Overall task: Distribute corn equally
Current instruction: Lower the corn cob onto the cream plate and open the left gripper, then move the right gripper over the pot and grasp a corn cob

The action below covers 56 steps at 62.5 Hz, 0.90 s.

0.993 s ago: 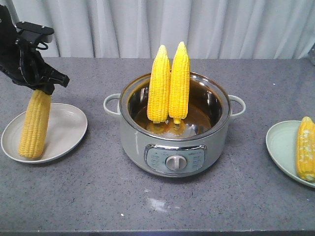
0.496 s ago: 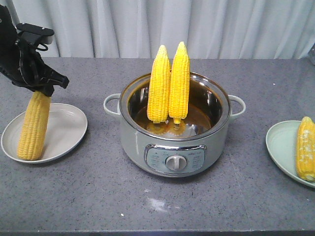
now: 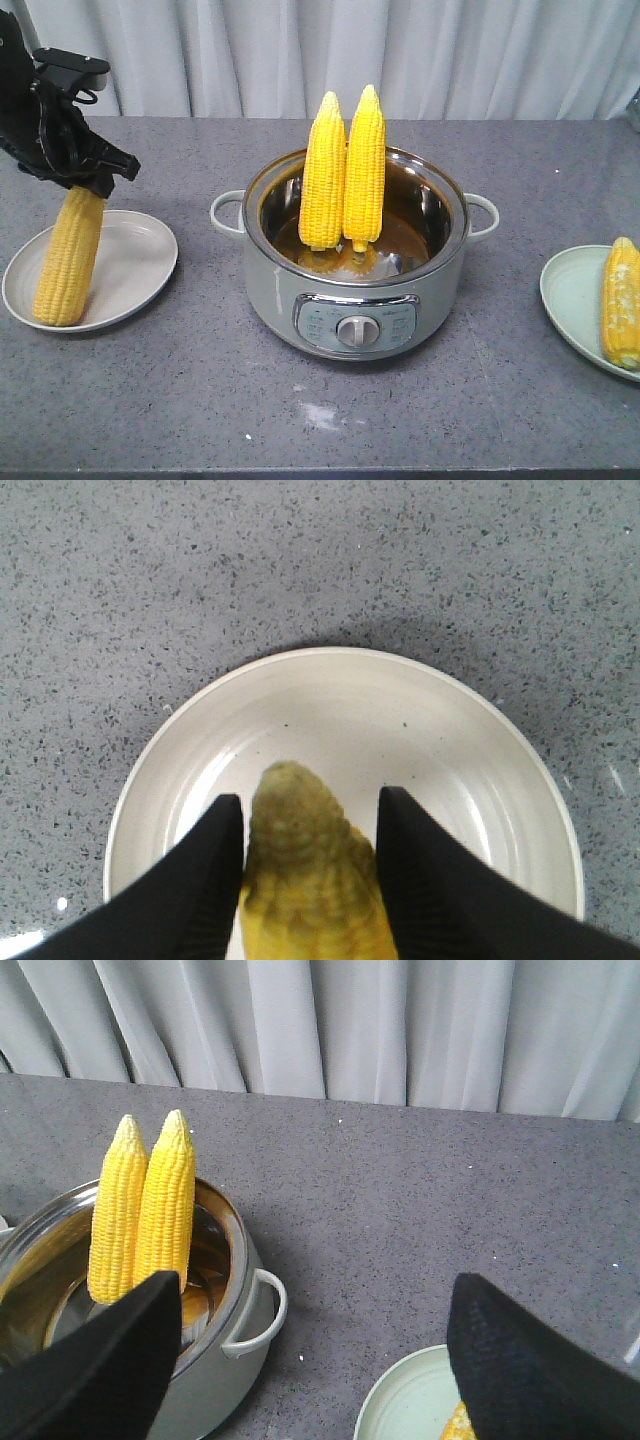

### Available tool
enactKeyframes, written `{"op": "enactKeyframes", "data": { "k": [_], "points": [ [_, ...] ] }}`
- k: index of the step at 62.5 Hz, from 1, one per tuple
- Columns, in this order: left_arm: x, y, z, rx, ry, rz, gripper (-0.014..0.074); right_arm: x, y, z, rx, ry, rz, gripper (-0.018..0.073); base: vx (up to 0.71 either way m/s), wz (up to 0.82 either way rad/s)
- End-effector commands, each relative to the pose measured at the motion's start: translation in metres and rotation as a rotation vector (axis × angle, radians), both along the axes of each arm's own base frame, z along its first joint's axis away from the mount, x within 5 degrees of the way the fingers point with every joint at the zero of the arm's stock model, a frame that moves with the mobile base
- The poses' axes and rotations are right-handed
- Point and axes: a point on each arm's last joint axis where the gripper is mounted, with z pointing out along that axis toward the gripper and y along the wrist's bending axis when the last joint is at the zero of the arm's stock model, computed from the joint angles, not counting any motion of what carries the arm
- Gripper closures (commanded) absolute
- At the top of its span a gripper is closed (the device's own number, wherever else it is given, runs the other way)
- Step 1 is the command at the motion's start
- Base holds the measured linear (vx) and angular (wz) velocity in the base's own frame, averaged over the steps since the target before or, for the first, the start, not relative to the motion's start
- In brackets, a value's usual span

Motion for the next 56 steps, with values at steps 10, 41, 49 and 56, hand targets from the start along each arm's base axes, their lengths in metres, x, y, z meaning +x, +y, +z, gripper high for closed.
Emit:
{"op": "enactKeyframes", "data": {
  "k": [10, 41, 49, 56],
  "points": [
    [-0.006, -0.001, 0.028, -0.027, -0.104, 0.019, 0.0264, -0.003, 0.003, 0.013, 0.017, -0.085, -0.011, 0.0032, 0.00, 0.00],
    [-0.028, 0.001, 0.063, -0.051, -0.175, 0.026, 0.0265, -0.002, 0.002, 0.014, 0.017, -0.092, -0.016, 0.0032, 0.00, 0.00],
    [-0.048, -0.001, 0.083, -0.098, -0.187, 0.019, 0.0265, -0.002, 0.002, 0.015, 0.019, -0.105, -0.023, 0.0032, 0.00, 0.00],
    [-0.069, -0.002, 0.104, -0.140, -0.210, 0.000, 0.0266, 0.000, 0.003, 0.017, 0.035, -0.139, -0.003, 0.0032, 0.00, 0.00]
  ]
}}
